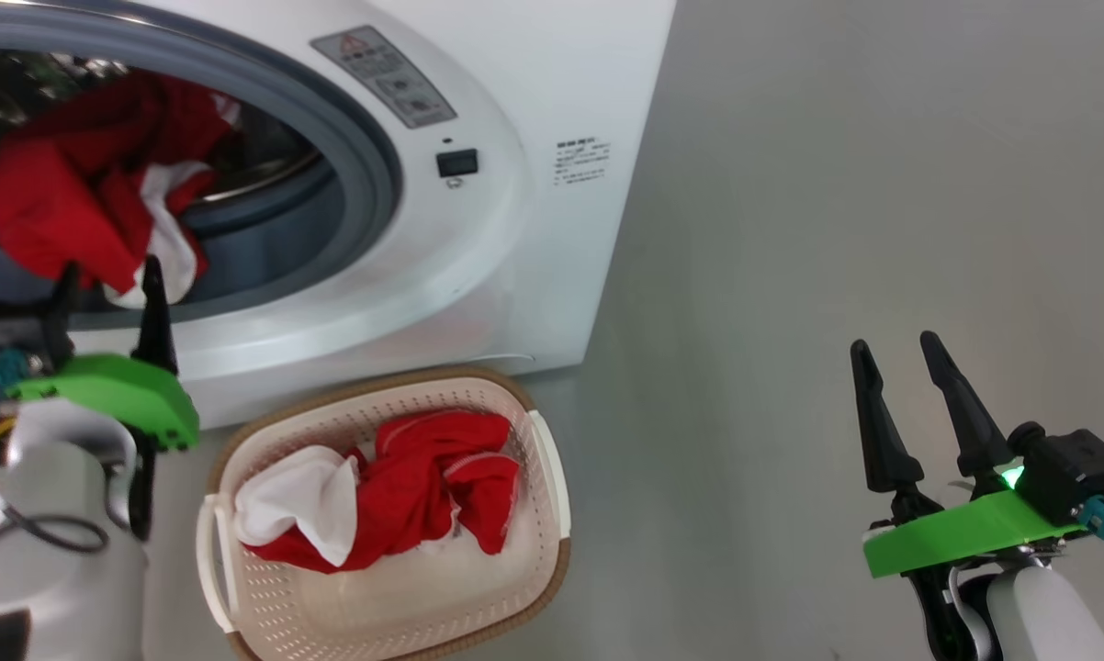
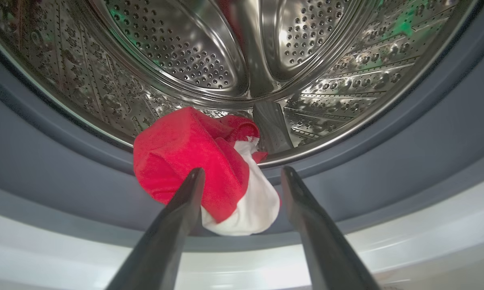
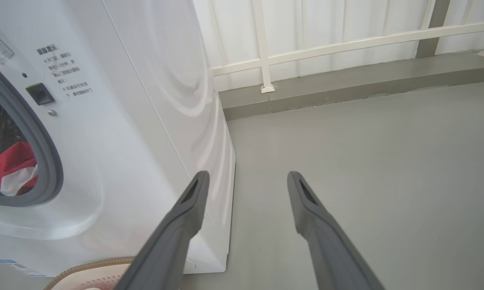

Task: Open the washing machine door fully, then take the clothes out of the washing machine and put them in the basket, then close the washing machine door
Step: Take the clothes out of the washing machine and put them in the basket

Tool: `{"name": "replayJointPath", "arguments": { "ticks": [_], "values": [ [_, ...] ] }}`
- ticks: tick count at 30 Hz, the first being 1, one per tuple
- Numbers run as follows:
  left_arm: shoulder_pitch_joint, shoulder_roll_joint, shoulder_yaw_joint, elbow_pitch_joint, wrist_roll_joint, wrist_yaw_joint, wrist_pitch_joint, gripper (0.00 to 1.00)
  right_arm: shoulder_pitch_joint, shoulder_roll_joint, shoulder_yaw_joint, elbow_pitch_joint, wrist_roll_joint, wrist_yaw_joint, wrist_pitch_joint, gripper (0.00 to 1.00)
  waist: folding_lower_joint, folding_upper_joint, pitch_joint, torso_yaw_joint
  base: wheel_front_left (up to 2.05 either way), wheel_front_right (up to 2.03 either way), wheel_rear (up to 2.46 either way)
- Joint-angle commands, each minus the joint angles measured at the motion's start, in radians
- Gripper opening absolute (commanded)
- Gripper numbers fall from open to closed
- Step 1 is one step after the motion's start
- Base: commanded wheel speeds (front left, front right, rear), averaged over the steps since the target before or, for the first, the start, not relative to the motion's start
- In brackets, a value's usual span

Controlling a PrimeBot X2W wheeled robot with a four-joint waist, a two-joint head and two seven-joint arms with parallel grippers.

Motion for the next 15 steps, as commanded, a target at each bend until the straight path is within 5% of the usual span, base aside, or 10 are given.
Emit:
{"name": "replayJointPath", "arguments": {
  "ticks": [1,15],
  "values": [
    [-0.049,0.053,0.026,0.021,0.002,0.011,-0.005,1.0,-0.025,-0.001,0.027,-0.027,0.009,0.006,-0.006,1.0,0.0,-0.0001,0.056,-0.04,0.0,0.0,0.0],
    [-0.313,0.145,0.044,0.342,-0.029,0.046,0.01,1.0,-0.089,-0.001,0.041,-0.041,0.047,0.006,-0.006,1.0,0.0,-0.0001,0.155,-0.091,0.0,0.0,0.0]
  ]
}}
